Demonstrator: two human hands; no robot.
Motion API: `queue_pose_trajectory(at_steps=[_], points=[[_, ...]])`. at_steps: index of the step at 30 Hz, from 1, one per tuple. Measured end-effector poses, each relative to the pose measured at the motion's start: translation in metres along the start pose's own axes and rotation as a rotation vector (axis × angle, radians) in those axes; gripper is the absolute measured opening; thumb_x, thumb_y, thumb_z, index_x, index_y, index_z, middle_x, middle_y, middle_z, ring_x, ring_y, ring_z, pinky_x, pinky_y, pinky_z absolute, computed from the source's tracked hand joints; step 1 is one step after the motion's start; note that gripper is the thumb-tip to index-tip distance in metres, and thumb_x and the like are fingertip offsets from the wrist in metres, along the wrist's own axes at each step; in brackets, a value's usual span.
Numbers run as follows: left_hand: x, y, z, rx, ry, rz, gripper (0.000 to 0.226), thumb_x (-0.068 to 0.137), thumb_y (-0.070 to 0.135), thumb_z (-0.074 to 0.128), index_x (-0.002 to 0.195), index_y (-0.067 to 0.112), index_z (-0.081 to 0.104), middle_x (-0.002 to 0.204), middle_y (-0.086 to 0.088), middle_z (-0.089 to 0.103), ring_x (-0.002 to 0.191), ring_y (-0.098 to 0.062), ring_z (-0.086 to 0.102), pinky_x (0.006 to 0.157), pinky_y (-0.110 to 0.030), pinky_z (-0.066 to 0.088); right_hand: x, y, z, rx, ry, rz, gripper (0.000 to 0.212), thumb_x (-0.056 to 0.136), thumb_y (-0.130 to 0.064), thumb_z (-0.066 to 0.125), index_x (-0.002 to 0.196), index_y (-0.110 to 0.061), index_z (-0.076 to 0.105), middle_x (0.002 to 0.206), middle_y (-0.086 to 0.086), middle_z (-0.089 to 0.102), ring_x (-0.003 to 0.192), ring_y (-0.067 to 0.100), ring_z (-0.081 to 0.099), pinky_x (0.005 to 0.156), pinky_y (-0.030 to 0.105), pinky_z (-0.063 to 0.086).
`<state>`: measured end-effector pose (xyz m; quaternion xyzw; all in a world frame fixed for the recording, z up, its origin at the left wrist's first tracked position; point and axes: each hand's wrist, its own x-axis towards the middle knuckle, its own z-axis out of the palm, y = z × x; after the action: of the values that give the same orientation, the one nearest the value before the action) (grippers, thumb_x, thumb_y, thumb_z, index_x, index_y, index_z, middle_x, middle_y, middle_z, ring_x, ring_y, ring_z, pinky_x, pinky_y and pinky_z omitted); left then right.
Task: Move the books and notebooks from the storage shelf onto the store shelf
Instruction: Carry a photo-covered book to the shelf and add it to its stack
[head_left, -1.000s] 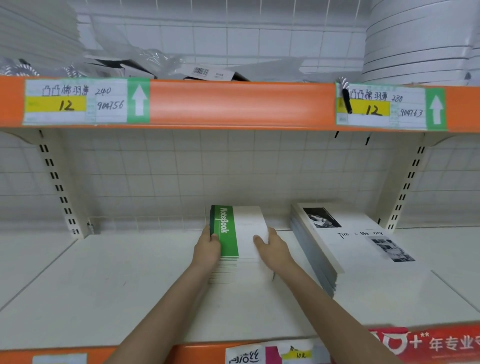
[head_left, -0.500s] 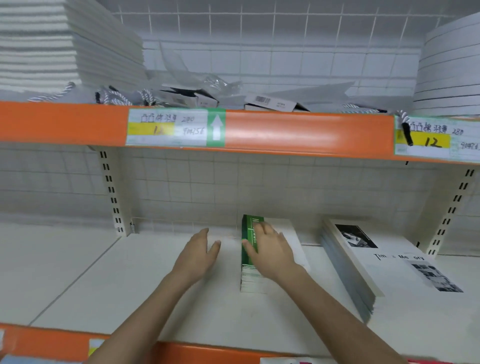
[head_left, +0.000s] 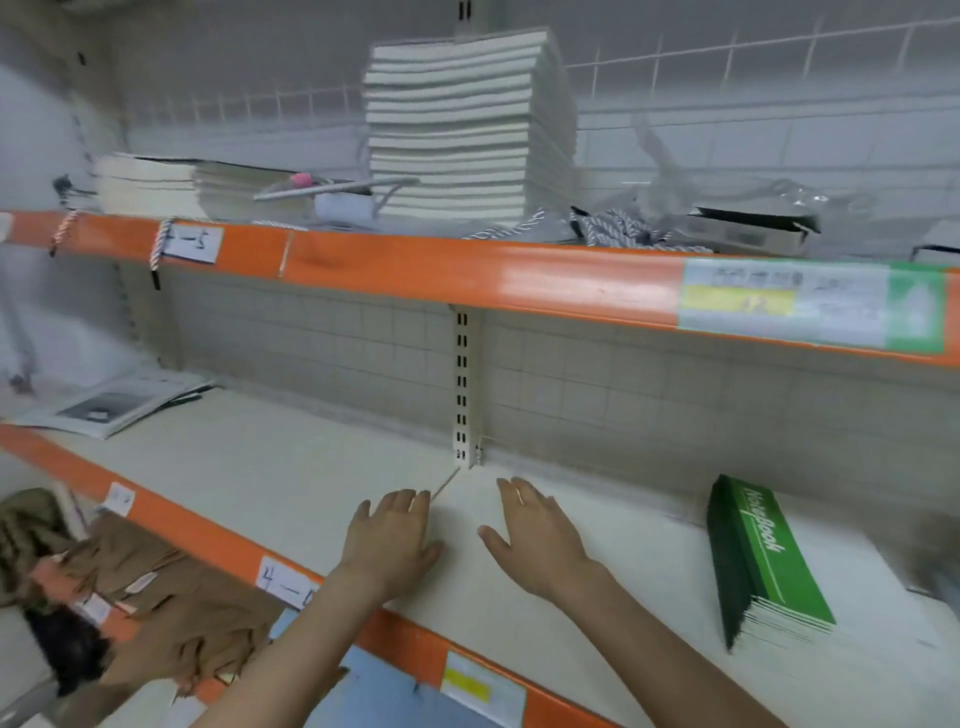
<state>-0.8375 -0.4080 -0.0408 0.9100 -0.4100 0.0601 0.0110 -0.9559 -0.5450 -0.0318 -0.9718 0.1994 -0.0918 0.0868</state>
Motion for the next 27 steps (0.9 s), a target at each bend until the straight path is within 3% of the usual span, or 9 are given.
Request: queue_pose_trajectory(at_steps=[10, 17, 27], points=[[-0.007, -0.169, 0.011, -0.041, -0.061, -0.108, 0.066, 0.094, 0.049, 0.04, 0.148, 0.018, 0.019, 0.15, -0.001, 0.031, 0.138, -0.02, 0.029, 0.111, -0.043, 0.025, 0.092, -0.15, 0.074, -0.014, -0.111, -0.143, 0.069, 0.097, -0.049, 0.036, 0.152, -0.015, 0.011, 0.159, 0.009, 0.011, 0.146, 0.022, 0.014, 0.118, 0.04, 0.012], [-0.03, -0.281, 0.008, -0.036, 0.012, -0.201, 0.065, 0.093, 0.053, 0.04, 0.147, 0.019, 0.024, 0.146, -0.002, 0.038, 0.134, -0.021, 0.036, 0.104, -0.04, 0.033, 0.141, -0.261, 0.108, 0.051, -0.118, -0.25, 0.068, 0.097, -0.05, 0.036, 0.152, -0.017, 0.014, 0.158, 0.007, 0.015, 0.144, 0.023, 0.018, 0.117, 0.041, 0.015], [-0.065, -0.378, 0.015, -0.053, 0.014, -0.353, 0.058, 0.092, 0.055, 0.04, 0.139, 0.021, 0.032, 0.136, 0.0, 0.045, 0.128, -0.02, 0.041, 0.106, -0.042, 0.033, 0.174, -0.354, 0.137, 0.086, -0.119, -0.4, 0.065, 0.095, -0.048, 0.041, 0.149, -0.017, 0.021, 0.153, 0.007, 0.025, 0.137, 0.026, 0.033, 0.111, 0.038, 0.028]])
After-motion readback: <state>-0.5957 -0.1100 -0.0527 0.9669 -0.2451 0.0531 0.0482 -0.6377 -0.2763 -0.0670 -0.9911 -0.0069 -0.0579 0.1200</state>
